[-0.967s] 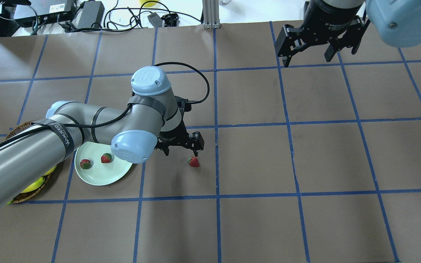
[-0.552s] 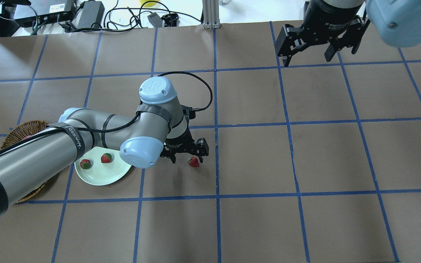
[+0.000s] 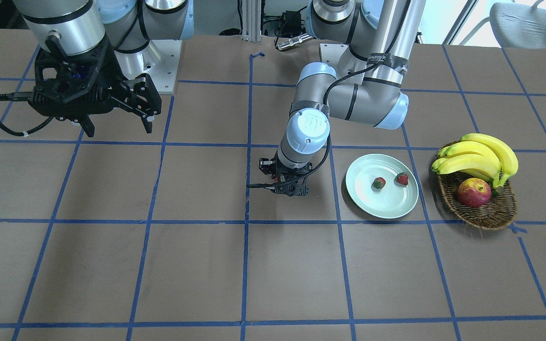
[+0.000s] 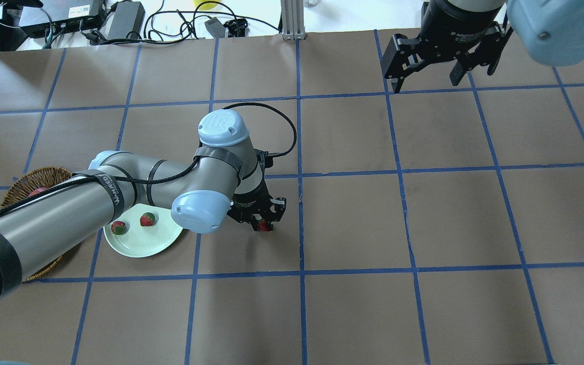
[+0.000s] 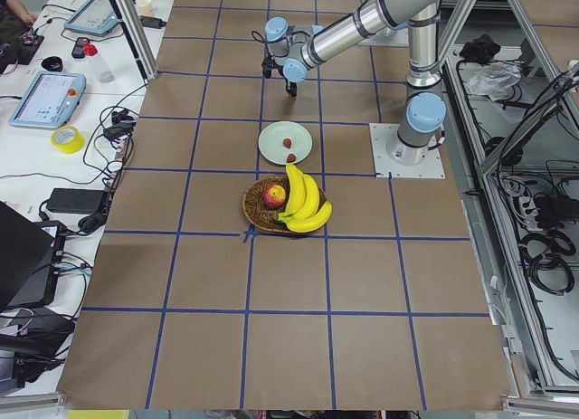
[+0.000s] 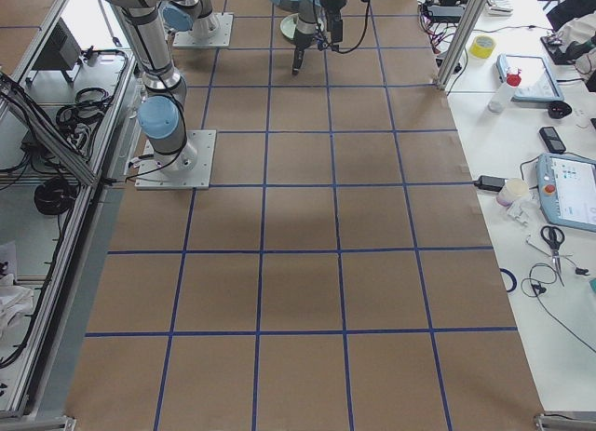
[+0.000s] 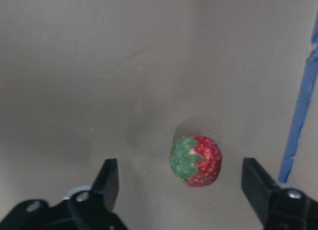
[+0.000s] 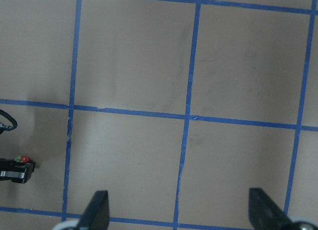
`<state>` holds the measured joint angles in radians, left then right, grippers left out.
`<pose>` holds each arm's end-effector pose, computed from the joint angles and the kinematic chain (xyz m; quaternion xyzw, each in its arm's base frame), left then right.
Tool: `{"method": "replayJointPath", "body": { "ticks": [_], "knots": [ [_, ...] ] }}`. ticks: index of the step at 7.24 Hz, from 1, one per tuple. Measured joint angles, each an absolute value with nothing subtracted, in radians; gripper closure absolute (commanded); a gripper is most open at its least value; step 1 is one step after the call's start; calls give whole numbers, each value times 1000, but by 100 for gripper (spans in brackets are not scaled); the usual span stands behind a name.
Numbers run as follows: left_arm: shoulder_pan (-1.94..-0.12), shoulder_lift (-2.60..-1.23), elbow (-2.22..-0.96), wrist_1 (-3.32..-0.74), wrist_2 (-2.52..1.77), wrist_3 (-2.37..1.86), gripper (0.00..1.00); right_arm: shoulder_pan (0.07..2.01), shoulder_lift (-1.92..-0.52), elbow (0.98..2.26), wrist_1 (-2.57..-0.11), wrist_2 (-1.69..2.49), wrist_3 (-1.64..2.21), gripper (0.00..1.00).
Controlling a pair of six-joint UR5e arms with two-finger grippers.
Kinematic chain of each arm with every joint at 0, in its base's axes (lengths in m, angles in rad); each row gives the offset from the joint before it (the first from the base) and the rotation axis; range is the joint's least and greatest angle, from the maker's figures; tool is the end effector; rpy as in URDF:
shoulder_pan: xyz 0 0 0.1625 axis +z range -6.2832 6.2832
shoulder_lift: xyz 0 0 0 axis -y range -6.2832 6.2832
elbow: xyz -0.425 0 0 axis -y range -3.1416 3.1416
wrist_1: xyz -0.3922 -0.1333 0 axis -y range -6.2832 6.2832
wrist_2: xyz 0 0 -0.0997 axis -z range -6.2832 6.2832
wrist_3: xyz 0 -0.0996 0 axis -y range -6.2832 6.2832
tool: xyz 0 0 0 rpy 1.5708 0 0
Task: Collect all strawberries into plate
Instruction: 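Carry it onto the plate and release it with the left gripper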
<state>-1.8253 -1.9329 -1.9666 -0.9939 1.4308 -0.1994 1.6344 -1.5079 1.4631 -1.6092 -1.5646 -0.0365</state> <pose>-0.2723 -0.4620 0.1754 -0.0210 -0.9933 -0.1035 0.0476 0.1671 -0.5166 0.5133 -0.0501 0.9979 -0.0415 0.0037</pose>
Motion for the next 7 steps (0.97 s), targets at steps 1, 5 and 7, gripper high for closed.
{"method": "replayJointPath", "body": {
  "ticks": [1, 5, 7],
  "knots": [
    [-1817, -1920, -1944, -997, 1457, -183, 100, 1634, -1508, 1463, -1610, -1565, -36, 0],
    [-1597, -1874, -1809, -1195, 1644, 81, 100, 1634, -1506, 1463, -1612, -1564, -34, 0],
    [-1465, -1873, -1831, -1226, 1661, 233, 100, 1635, -1506, 1463, -1614, -1563, -32, 0]
  ]
}}
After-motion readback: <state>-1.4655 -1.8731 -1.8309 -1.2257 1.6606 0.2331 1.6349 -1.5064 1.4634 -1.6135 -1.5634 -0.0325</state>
